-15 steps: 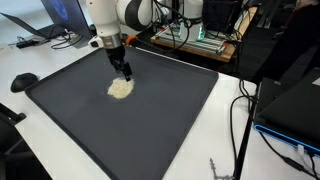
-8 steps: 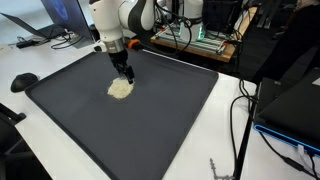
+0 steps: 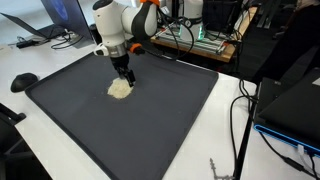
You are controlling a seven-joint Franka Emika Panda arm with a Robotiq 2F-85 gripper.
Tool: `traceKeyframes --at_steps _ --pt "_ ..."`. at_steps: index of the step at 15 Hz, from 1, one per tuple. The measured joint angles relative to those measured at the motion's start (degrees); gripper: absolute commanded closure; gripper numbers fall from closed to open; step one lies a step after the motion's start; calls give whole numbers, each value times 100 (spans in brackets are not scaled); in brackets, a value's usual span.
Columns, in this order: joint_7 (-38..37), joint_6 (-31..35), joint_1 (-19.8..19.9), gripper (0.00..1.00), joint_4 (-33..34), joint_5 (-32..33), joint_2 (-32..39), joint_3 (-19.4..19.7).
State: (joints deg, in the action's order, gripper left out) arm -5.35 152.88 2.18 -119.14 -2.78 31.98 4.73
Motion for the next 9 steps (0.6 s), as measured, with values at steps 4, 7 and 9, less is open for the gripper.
traceKeyframes --at_steps 4,7,9 --pt "-248 0 -242 0 97 208 98 221" --pt "-322 0 -330 34 195 315 197 295" --pt "-323 -2 -340 49 265 317 240 296"
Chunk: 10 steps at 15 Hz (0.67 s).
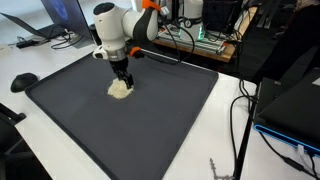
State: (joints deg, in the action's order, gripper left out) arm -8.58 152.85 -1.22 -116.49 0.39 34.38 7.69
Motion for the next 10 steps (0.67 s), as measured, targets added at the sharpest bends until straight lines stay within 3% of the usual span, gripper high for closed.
traceKeyframes --at_steps 6,10 --pt "0 -6 -1 92 98 1 4 5" --pt "0 -14 -3 98 131 20 0 29"
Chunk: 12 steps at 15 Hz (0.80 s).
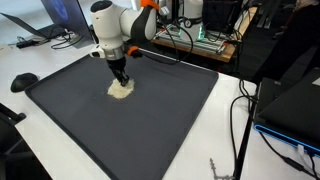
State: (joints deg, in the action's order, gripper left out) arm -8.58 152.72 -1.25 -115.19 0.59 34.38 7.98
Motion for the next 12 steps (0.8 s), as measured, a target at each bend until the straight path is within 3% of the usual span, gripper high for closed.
traceKeyframes --at_steps 12 --pt "-1 -1 -2 96 4 13 -7 0"
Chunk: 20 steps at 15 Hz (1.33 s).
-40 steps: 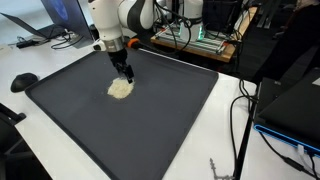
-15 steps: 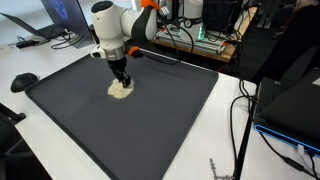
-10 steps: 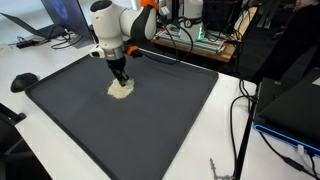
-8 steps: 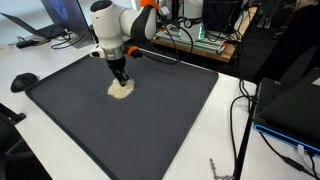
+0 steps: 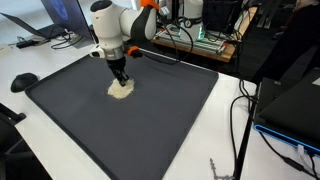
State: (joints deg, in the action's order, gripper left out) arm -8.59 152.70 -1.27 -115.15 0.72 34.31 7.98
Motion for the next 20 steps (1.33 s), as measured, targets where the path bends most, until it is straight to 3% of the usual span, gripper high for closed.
traceKeyframes --at_steps 2,3,6,13,15,20 --pt "0 0 0 96 0 0 0 0" --pt "0 0 0 69 0 0 0 0" --pt "0 -1 0 56 -1 0 1 1" --pt "0 -29 -14 5 -5 29 -1 10" --pt "-20 -33 -52 0 -9 55 -17 11" --pt "-289 -152 -304 0 -16 265 -143 84"
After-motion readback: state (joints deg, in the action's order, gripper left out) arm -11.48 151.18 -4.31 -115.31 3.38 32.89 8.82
